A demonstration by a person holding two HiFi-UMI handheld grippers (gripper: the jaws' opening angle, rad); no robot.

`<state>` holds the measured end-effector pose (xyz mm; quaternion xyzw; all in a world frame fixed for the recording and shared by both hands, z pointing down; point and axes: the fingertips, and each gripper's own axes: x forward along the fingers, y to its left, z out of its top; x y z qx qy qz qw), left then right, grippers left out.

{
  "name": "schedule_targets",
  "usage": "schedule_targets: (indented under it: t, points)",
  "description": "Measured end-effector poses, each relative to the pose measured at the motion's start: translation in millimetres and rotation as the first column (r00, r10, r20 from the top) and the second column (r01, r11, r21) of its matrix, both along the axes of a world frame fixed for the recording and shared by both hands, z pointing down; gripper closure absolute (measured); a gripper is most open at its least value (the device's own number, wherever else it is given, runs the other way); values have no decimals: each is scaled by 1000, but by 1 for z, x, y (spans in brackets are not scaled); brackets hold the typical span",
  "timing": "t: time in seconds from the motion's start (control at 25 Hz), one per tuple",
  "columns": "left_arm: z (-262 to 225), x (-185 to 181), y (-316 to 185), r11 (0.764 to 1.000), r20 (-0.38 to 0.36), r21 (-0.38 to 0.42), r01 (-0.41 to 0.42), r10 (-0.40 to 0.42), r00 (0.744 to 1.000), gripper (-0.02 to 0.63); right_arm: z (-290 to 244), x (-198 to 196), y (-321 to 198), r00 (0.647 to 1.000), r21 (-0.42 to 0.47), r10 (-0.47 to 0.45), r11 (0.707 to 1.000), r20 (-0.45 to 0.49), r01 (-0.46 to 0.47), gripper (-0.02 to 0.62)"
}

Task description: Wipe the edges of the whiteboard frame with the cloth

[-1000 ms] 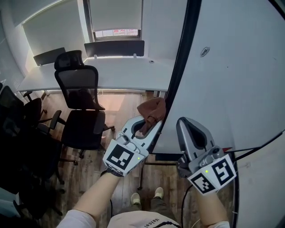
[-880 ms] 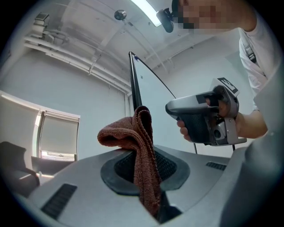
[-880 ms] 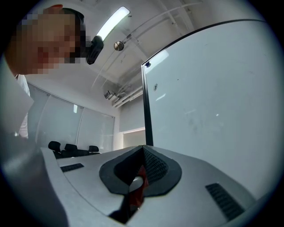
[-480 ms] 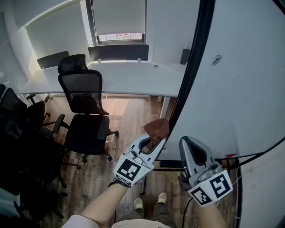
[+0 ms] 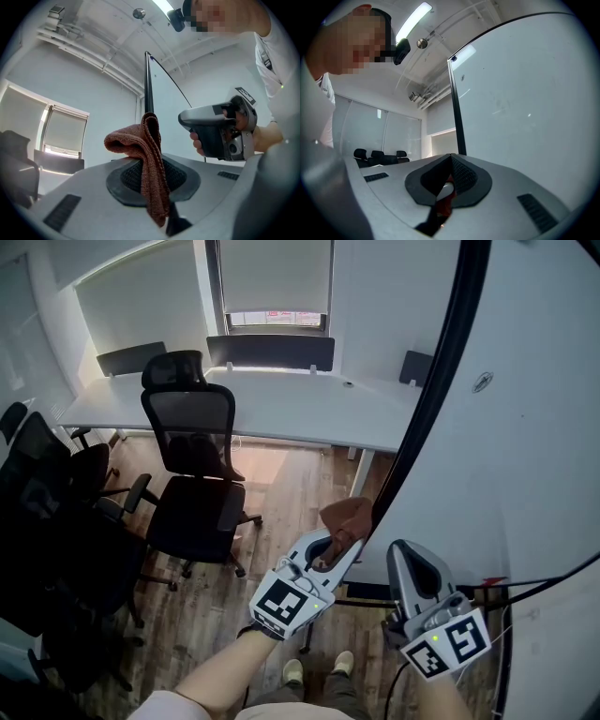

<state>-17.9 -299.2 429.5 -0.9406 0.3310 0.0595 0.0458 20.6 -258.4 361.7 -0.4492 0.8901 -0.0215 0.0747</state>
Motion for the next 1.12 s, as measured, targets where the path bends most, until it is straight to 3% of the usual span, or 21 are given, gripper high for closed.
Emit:
schedule_targets:
  t: [0.6, 1.12]
  points:
    - [-19, -33, 62, 991, -22, -121, 55, -58, 998, 540, 24, -14, 17, 997, -59, -78, 995, -21, 77, 591]
    - [-27, -19, 94, 990, -15, -122, 74, -76, 997, 540, 18, -5, 27, 994, -38, -105, 994, -39, 103, 591]
